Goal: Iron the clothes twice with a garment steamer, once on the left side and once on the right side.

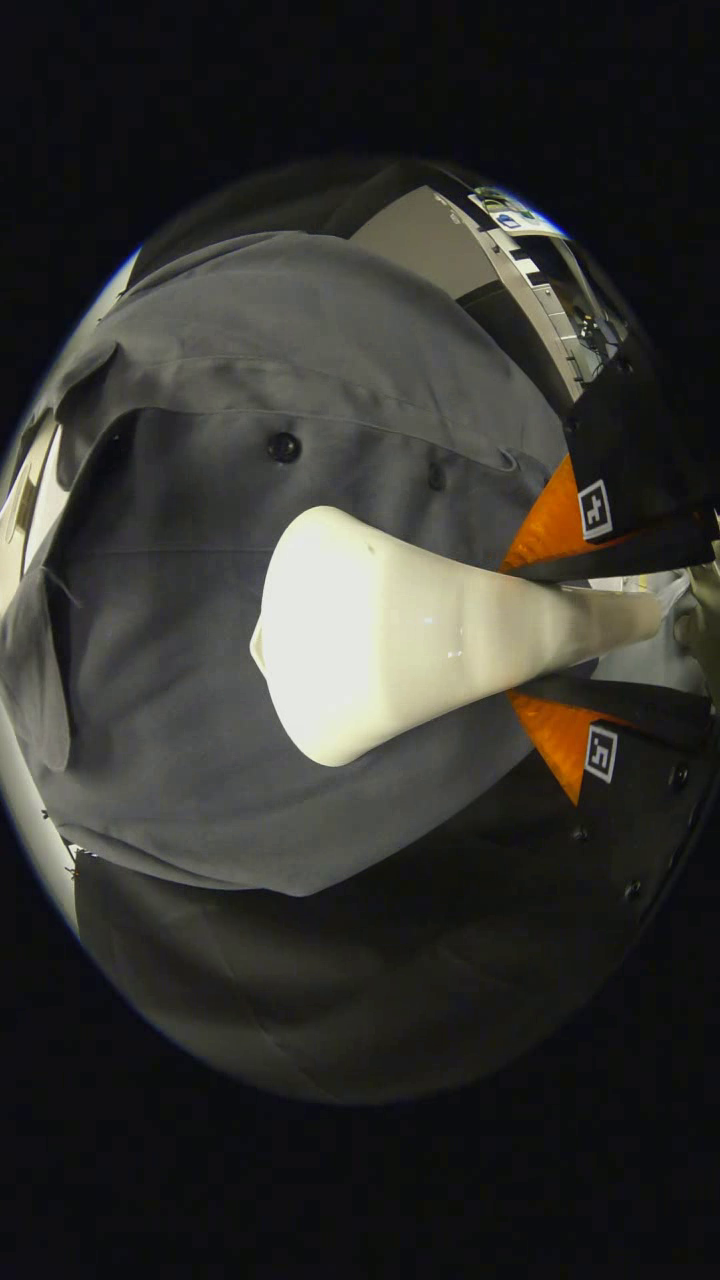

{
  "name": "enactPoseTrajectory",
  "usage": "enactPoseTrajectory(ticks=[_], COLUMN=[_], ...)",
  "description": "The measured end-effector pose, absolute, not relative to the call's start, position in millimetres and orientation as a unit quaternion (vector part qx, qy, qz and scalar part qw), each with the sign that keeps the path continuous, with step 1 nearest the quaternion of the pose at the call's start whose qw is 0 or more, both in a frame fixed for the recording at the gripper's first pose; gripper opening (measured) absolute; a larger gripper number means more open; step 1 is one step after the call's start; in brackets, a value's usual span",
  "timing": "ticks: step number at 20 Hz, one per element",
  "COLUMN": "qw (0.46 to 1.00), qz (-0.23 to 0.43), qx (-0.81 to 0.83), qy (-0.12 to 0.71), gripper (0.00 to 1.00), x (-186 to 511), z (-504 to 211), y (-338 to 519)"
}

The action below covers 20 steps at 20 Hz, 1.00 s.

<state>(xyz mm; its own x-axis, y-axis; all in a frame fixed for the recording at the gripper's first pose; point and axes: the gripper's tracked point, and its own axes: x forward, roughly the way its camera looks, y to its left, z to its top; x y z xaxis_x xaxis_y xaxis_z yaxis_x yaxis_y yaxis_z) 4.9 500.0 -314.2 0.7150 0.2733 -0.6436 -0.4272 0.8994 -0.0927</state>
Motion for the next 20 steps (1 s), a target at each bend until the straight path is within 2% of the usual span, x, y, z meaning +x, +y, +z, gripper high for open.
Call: enactPoseTrajectory(ticks=[20], qw=[0.881], qz=[0.165], qx=[-0.148], qy=[0.418], gripper=[0.53], x=[-20.0], z=[-429.1], y=[445.7])
